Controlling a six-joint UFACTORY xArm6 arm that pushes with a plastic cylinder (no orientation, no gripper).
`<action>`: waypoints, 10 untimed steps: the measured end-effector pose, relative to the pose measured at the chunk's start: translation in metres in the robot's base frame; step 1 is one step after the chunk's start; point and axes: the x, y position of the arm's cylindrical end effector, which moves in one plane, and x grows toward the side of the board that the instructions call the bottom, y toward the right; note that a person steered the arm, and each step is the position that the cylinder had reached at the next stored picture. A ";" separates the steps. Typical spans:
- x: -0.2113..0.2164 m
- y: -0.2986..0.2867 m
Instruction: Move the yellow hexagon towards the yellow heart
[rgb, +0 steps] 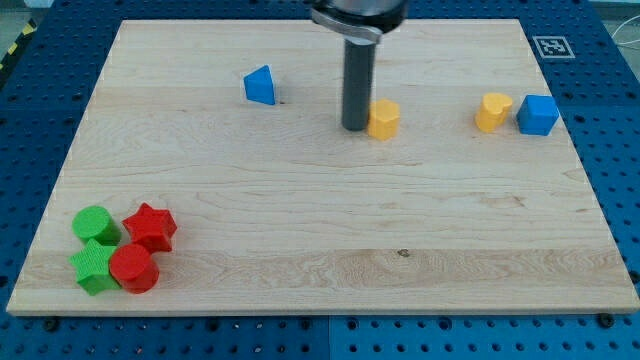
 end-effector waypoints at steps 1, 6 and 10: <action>0.003 0.031; -0.012 0.047; 0.028 0.086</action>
